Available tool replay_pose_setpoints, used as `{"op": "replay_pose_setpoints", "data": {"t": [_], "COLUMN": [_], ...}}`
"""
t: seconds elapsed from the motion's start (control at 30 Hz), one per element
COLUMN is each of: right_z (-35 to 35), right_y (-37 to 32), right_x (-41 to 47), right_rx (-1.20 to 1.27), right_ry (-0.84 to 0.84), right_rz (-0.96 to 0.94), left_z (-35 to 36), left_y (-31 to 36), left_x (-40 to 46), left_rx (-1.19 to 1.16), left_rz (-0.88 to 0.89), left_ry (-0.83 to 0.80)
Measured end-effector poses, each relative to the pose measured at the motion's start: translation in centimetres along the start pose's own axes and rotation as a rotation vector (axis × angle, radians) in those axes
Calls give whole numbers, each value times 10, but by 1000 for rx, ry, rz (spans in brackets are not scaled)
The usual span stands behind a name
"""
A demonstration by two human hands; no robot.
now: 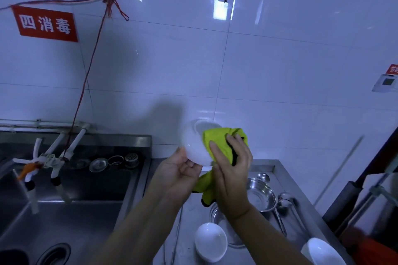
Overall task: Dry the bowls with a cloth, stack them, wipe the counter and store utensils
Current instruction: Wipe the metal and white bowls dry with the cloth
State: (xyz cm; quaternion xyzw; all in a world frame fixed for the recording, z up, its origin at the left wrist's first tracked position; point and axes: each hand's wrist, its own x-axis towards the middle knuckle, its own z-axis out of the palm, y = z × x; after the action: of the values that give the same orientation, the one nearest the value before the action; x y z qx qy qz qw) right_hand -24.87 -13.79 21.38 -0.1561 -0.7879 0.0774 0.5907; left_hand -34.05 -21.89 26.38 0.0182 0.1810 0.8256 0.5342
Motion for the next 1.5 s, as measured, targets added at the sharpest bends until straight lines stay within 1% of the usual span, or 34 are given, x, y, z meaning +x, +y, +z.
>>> {"op": "replay_pose_setpoints", "data": {"t": [0.1, 0.2, 0.3, 0.37, 0.43, 0.5, 0.6, 0.67, 0.73, 0.77, 0.83, 0.9, 0.97, 1.03, 1.17, 1.27, 1.37, 1.5], "right_z": [2, -1, -5, -5, -4, -1, 7, 13, 17, 18, 20, 22, 24, 24, 13, -6, -32, -61], "right_y": [-2, -1, 2, 3, 1, -3, -16, -26, -28, -26, -18, -10, -5, 0, 20, 32, 46, 72], "right_x": [2, 13, 28, 38, 44, 48, 51, 51, 51, 49, 45, 37, 27, 13, -20, -50, -83, -116], "right_rx": [280, 528, 624, 615, 553, 441, 269, 187, 137, 126, 145, 225, 309, 338, 305, 204, 119, 21], "right_ry": [38, 39, -34, -116, -169, -212, -301, -363, -405, -421, -435, -422, -378, -340, -249, -122, 8, -3], "right_rz": [224, 398, 490, 502, 427, 304, 41, -121, -180, -167, -69, 91, 259, 389, 650, 807, 954, 1040], "left_z": [-8, -19, -27, -30, -32, -33, -35, -39, -43, -45, -50, -54, -60, -69, -86, -101, -124, -169], "left_y": [4, 6, 14, 21, 27, 31, 37, 42, 48, 51, 57, 61, 63, 63, 55, 42, 20, -25], "left_x": [-1, -2, -3, -5, -8, -11, -12, -11, -10, -9, -8, -6, -3, 4, 18, 38, 55, 77], "left_rx": [26, 201, 382, 545, 693, 825, 1041, 1139, 1201, 1223, 1259, 1295, 1315, 1332, 1237, 1274, 1418, 1838], "left_rz": [10, 72, 146, 193, 230, 275, 328, 351, 362, 365, 364, 341, 298, 249, 172, 126, 70, 105], "left_ry": [-41, -101, -124, -150, -182, -198, -223, -222, -218, -224, -253, -300, -322, -340, -390, -396, -427, -431]}}
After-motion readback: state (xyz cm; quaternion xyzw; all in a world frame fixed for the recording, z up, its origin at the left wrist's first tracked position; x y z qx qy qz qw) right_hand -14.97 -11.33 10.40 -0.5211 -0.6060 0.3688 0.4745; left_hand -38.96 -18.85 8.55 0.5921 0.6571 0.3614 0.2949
